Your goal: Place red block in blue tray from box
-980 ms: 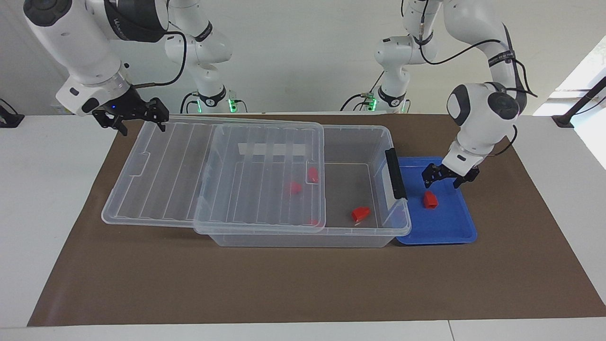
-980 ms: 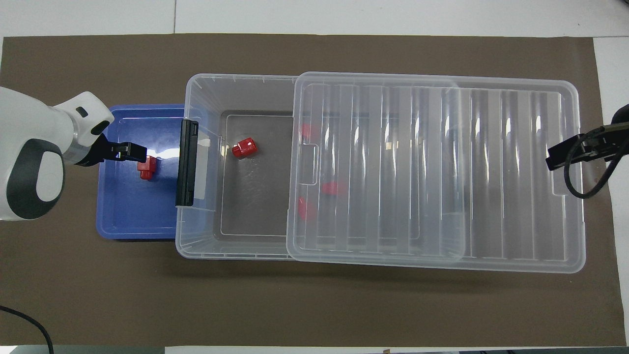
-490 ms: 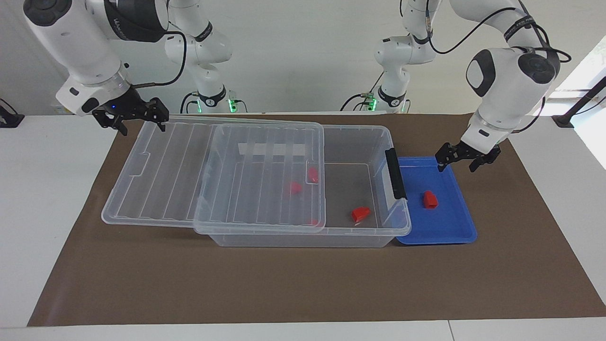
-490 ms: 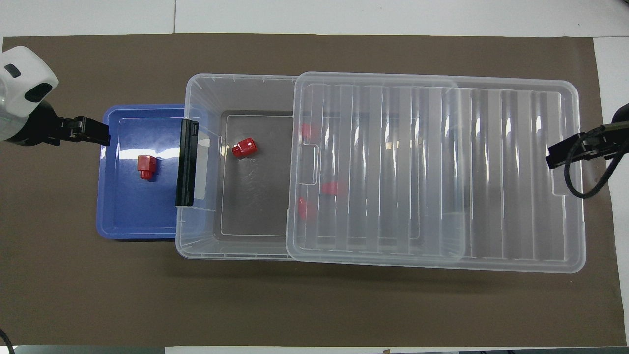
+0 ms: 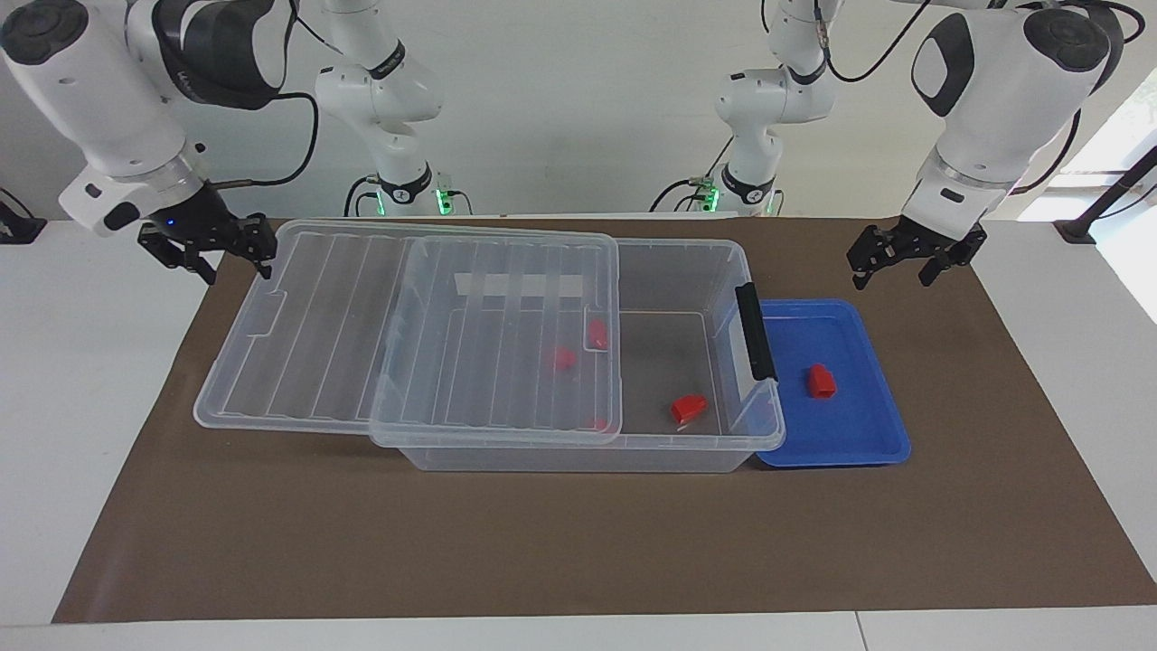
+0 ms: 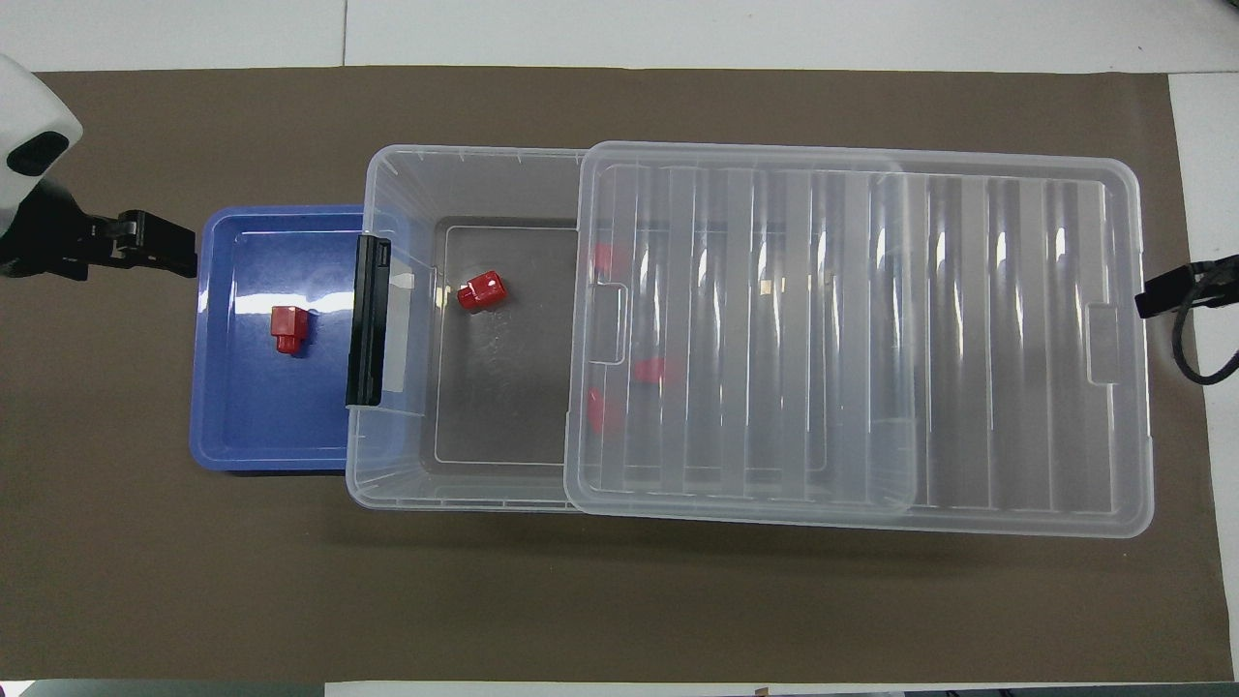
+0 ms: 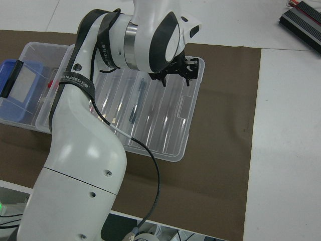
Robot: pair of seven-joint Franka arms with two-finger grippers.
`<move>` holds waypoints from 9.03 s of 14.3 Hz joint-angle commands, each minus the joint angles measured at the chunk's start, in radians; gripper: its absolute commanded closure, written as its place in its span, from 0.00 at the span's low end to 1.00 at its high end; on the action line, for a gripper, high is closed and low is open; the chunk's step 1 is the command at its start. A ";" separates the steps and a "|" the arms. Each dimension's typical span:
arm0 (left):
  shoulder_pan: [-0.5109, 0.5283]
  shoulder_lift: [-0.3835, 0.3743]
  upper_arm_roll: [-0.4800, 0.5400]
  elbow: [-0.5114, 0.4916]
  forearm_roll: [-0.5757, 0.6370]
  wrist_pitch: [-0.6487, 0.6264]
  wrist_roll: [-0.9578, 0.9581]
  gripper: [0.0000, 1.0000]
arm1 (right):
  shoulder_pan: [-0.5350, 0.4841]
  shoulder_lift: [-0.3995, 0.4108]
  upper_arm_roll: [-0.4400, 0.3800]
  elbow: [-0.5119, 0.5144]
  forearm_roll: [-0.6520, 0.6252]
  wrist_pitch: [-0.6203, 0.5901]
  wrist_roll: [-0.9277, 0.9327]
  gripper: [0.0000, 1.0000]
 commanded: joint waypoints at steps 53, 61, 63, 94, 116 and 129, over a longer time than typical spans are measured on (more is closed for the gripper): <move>0.004 -0.051 0.008 -0.044 0.015 -0.022 -0.012 0.00 | 0.179 -0.047 0.031 -0.374 0.046 0.388 0.343 1.00; 0.004 -0.051 0.007 -0.044 0.015 -0.022 -0.012 0.00 | 0.217 -0.047 0.031 -0.374 0.047 0.390 0.386 1.00; 0.004 -0.051 0.008 -0.044 0.015 -0.022 -0.012 0.00 | 0.220 -0.047 0.031 -0.374 0.047 0.390 0.400 1.00; 0.004 -0.051 0.008 -0.044 0.015 -0.022 -0.010 0.00 | 0.239 -0.024 0.022 -0.120 0.038 0.108 0.429 1.00; 0.004 -0.051 0.008 -0.044 0.015 -0.022 -0.012 0.00 | 0.158 -0.004 -0.009 0.066 0.024 -0.140 0.342 0.00; 0.004 -0.051 0.008 -0.044 0.015 -0.022 -0.012 0.00 | 0.154 -0.011 0.001 0.069 0.016 -0.138 0.343 0.00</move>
